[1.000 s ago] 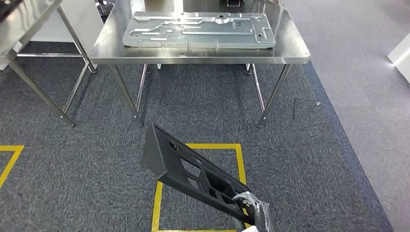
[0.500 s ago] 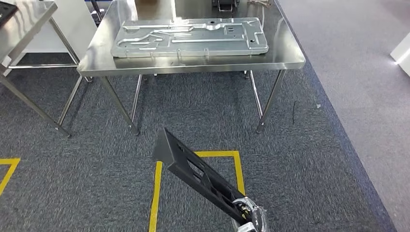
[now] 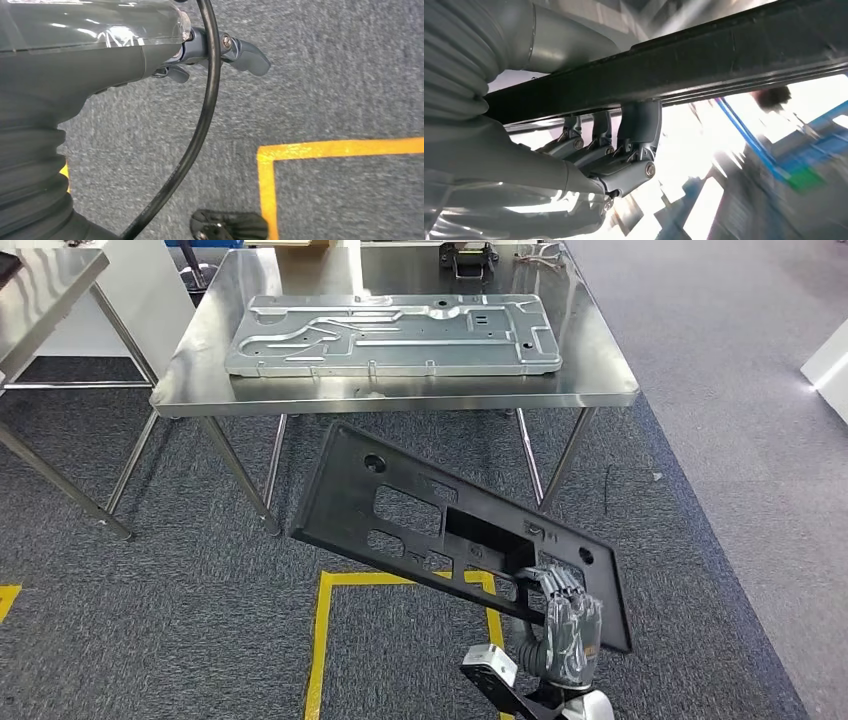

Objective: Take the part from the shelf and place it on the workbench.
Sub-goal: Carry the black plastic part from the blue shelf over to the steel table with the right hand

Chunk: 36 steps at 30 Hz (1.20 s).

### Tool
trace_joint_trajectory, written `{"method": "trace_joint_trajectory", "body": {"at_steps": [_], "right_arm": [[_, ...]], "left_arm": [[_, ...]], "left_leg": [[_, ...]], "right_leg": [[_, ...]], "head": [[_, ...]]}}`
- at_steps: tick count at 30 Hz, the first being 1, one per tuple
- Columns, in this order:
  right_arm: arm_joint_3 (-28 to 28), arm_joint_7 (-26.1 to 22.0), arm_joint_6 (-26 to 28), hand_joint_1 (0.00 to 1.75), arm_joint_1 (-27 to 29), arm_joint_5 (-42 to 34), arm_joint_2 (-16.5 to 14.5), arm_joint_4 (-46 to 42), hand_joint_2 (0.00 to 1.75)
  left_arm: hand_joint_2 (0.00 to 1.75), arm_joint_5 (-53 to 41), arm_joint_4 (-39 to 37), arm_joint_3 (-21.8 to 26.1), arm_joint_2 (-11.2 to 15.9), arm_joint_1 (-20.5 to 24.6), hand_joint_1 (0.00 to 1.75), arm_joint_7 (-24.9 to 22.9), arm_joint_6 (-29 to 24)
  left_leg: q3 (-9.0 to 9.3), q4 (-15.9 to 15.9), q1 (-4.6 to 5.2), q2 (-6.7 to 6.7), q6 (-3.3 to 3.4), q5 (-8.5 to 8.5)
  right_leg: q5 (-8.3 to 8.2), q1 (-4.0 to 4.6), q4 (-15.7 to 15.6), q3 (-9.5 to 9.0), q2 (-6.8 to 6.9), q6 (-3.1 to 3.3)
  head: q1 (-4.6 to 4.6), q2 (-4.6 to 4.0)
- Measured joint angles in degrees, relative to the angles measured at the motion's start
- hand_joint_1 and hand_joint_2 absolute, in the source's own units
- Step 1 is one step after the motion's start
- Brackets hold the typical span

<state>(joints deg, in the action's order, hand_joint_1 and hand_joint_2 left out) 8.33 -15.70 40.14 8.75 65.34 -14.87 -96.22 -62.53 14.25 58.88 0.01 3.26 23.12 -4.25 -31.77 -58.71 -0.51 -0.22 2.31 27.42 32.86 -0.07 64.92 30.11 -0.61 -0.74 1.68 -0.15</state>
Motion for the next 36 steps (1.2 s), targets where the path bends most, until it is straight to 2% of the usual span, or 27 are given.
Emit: {"method": "trace_joint_trajectory", "body": {"at_steps": [2, 3, 4, 5, 7, 8, 9, 11, 13, 14, 16, 18, 19, 20, 21, 23, 24, 25, 28, 29, 31, 33, 34, 35, 36], "right_arm": [[-0.8, 3.3, 0.0, 1.75, -1.8, 10.5, -0.3, -0.6, 1.75], [-0.5, 6.2, 0.0, 1.75, -2.8, 15.0, 0.0, -0.3, 1.75], [0.1, 9.3, 0.0, 1.75, -3.9, 18.5, 0.5, 0.4, 1.75], [0.8, 12.1, 0.0, 1.75, -5.0, 21.0, 1.2, 1.3, 1.75], [2.5, 15.9, -0.7, 1.75, -7.4, 23.4, 2.9, 3.3, 1.75], [3.5, 17.8, -1.5, 1.75, -8.9, 23.9, 4.0, 4.4, 1.75], [4.7, 19.9, -2.5, 1.75, -10.3, 24.2, 5.4, 5.4, 1.75], [7.3, 23.5, -4.0, 1.75, -12.6, 24.5, 8.2, 7.1, 1.75], [9.4, 25.8, -5.6, 1.75, -14.5, 24.7, 10.4, 8.3, 1.75], [10.6, 26.8, -6.8, 1.75, -15.9, 24.7, 11.4, 9.1, 1.75], [12.9, 28.1, -9.2, 1.75, -18.7, 24.7, 13.3, 11.4, 1.75], [14.2, 28.2, -10.6, 1.75, -20.8, 24.7, 14.8, 13.9, 1.75], [14.5, 28.3, -10.9, 1.75, -21.7, 24.7, 15.4, 15.2, 1.75], [14.8, 28.3, -11.0, 1.75, -22.5, 24.7, 16.0, 16.4, 1.75], [15.0, 28.4, -11.1, 1.75, -23.3, 24.7, 16.5, 17.5, 1.75], [15.6, 28.6, -11.2, 1.75, -24.7, 24.7, 17.3, 19.3, 1.75], [15.8, 28.7, -11.2, 1.75, -25.2, 24.7, 17.6, 19.9, 1.75], [15.9, 28.7, -11.3, 1.75, -25.7, 24.7, 17.8, 20.4, 1.75], [16.4, 28.9, -11.3, 1.75, -26.6, 24.7, 18.3, 21.4, 1.75], [16.7, 29.1, -11.4, 1.75, -27.1, 24.7, 18.5, 21.7, 1.75], [17.7, 29.7, -11.8, 1.75, -28.2, 24.7, 19.1, 22.2, 1.75], [19.3, 30.5, -12.2, 1.75, -29.7, 24.7, 19.6, 23.0, 1.75], [20.1, 30.6, -12.4, 1.75, -30.5, 24.7, 19.8, 23.4, 1.75], [20.8, 30.5, -12.6, 1.75, -31.3, 24.7, 20.1, 23.8, 1.75], [21.3, 30.2, -12.9, 1.75, -32.1, 24.7, 20.3, 24.0, 1.75]], "left_arm": [[1.75, -0.7, 0.0, 0.0, -0.1, 0.4, 0.00, -0.4, 0.1], [1.75, -1.1, 0.0, 0.0, -0.1, 0.7, 0.00, -0.6, 0.1], [1.75, -1.5, 0.0, 0.0, -0.1, 1.0, 0.00, -0.8, 0.2], [1.75, -1.8, 0.0, -0.1, -0.2, 1.3, 0.00, -1.0, 0.3], [1.75, -2.2, 0.0, -0.2, -0.2, 1.7, 0.00, -1.1, 0.5], [1.75, -2.4, 0.0, -0.3, -0.2, 2.0, 0.00, -1.2, 0.6], [1.75, -2.5, 0.0, -0.3, -0.2, 2.3, 0.00, -1.2, 0.8], [1.75, -2.8, 0.0, -0.5, -0.3, 2.9, 0.00, -1.3, 0.9], [1.75, -2.9, 0.0, -0.6, -0.3, 3.2, 0.00, -1.4, 1.0], [1.75, -3.0, -0.1, -0.6, -0.4, 3.4, 0.00, -1.5, 1.0], [1.75, -3.1, -0.1, -0.6, -0.4, 3.9, 0.00, -1.7, 1.2], [1.75, -3.1, -0.1, -0.6, -0.4, 3.9, 0.00, -2.0, 1.4], [1.75, -3.2, -0.1, -0.6, -0.4, 3.8, 0.00, -2.0, 1.4], [1.75, -3.3, -0.1, -0.6, -0.4, 3.6, 0.00, -2.1, 1.5], [1.75, -3.4, -0.1, -0.7, -0.4, 3.4, 0.00, -2.1, 1.6], [1.75, -3.7, -0.2, -0.7, -0.4, 3.1, 0.00, -2.2, 1.7], [1.75, -3.8, -0.2, -0.7, -0.4, 3.0, 0.00, -2.2, 1.7], [1.75, -3.9, -0.2, -0.8, -0.4, 2.9, 0.00, -2.3, 1.7], [1.75, -4.0, -0.2, -0.9, -0.5, 2.9, 0.00, -2.3, 1.7], [1.75, -4.1, -0.2, -1.0, -0.5, 3.0, 0.00, -2.4, 1.7], [1.75, -4.3, -0.2, -1.2, -0.5, 3.1, 0.00, -2.4, 1.8], [1.75, -4.5, -0.2, -1.5, -0.6, 3.2, 0.00, -2.6, 1.9], [1.75, -4.7, -0.2, -1.6, -0.6, 3.2, 0.00, -2.7, 2.0], [1.75, -4.7, -0.2, -1.8, -0.6, 3.2, 0.00, -2.9, 2.1], [1.75, -4.7, -0.2, -1.8, -0.6, 3.2, 0.00, -3.1, 2.1]], "left_leg": [[0.62, 0.1, -0.06, 0.02, 0.09, 0.59], [0.92, 0.1, -0.11, 0.00, 0.03, 0.97], [1.34, 0.1, -0.16, -0.05, -0.08, 1.38], [1.88, 0.1, -0.23, -0.12, -0.23, 1.82], [3.07, 0.1, -0.38, -0.18, -0.70, 2.80], [3.53, 0.2, -0.40, -0.18, -1.01, 3.21], [3.73, 0.3, -0.40, -0.15, -1.35, 3.54], [4.23, 0.5, -0.34, -0.13, -2.13, 3.55], [4.31, -0.4, -0.44, -0.11, -2.73, 3.36], [3.35, -2.4, -0.51, -0.10, -2.90, 3.19], [-0.92, -9.3, -0.63, -0.09, -3.14, 3.95], [-5.95, -15.3, -0.66, -0.08, -3.32, 6.87], [-7.58, -16.1, -0.65, -0.08, -3.31, 8.07], [-8.33, -15.1, -0.65, -0.08, -3.16, 8.09], [-8.32, -12.5, -0.64, -0.07, -2.97, 6.60], [-7.22, -5.5, -0.45, -0.06, -2.41, 0.45], [-6.66, -3.1, -0.29, -0.08, -2.21, -2.00], [-6.27, -1.8, -0.10, -0.11, -2.00, -3.59], [-4.93, -0.9, -0.09, -0.23, -1.26, -3.76], [-4.28, -0.5, -0.18, -0.25, -0.91, -3.60], [-3.16, -0.1, -0.25, -0.23, -0.41, -3.05], [-2.28, -0.1, -0.24, -0.23, -0.20, -2.12], [-1.69, -0.1, -0.25, -0.29, -0.20, -1.57], [-0.96, -0.1, -0.25, -0.38, -0.23, -0.95], [-0.11, -0.1, -0.25, -0.47, -0.31, -0.29]], "right_leg": [[2.45, -0.33, 6.0, 4.65, 0.07, -0.47], [3.18, -0.53, 8.1, 6.80, 0.14, -0.68], [2.90, -0.72, 8.5, 8.21, 0.22, -0.90], [1.40, -0.88, 7.1, 8.65, 0.30, -1.01], [-4.19, -1.04, 0.6, 7.42, 0.46, -1.03], [-6.07, -0.89, -2.4, 6.85, 0.58, -0.91], [-7.28, -0.69, -4.3, 6.52, 0.68, -0.65], [-7.15, -0.30, -5.5, 6.42, 0.75, 0.17], [-7.22, -0.47, -6.1, 5.30, 0.65, 1.10], [-7.08, -0.57, -6.5, 4.60, 0.61, 1.51], [-6.58, -0.62, -6.9, 3.38, 0.52, 1.97], [-5.64, -0.55, -7.0, 2.29, 0.46, 2.11], [-5.08, -0.50, -7.0, 1.63, 0.42, 2.09], [-4.51, -0.47, -7.0, 0.88, 0.38, 2.03], [-3.89, -0.44, -7.0, 0.07, 0.35, 1.93], [-2.59, -0.34, -6.9, -1.36, 0.27, 1.57], [-1.96, -0.27, -6.9, -1.85, 0.16, 1.25], [-1.50, -0.23, -6.9, -2.31, 0.06, 0.86], [-1.78, -0.25, -5.5, -2.61, -0.05, -0.36], [-2.06, -0.31, -3.5, -1.68, 0.04, -0.63], [-1.17, -0.48, 2.3, 2.11, 0.22, -1.06], [1.83, -0.61, 7.7, 6.97, 0.26, -1.43], [3.06, -0.68, 8.6, 8.77, 0.28, -1.56], [3.33, -0.73, 8.1, 9.83, 0.30, -1.59], [2.19, -0.74, 6.1, 10.13, 0.32, -1.56]], "head": [[0.01, 0.00], [0.01, 0.00], [0.01, 0.00], [0.00, 0.00], [0.00, 0.00], [-0.02, 0.00], [-0.02, 0.00], [-0.05, 0.00], [-0.04, 0.00], [-0.03, 0.00], [-0.03, 0.00], [-0.03, 0.00], [-0.03, 0.00], [-0.03, 0.00], [-0.03, 0.00], [-0.04, 0.00], [-0.04, 0.00], [-0.03, 0.00], [-0.04, 0.00], [-0.04, 0.00], [-0.04, 0.00], [-0.04, 0.00], [-0.04, 0.00], [-0.04, 0.00], [-0.04, 0.00]]}}
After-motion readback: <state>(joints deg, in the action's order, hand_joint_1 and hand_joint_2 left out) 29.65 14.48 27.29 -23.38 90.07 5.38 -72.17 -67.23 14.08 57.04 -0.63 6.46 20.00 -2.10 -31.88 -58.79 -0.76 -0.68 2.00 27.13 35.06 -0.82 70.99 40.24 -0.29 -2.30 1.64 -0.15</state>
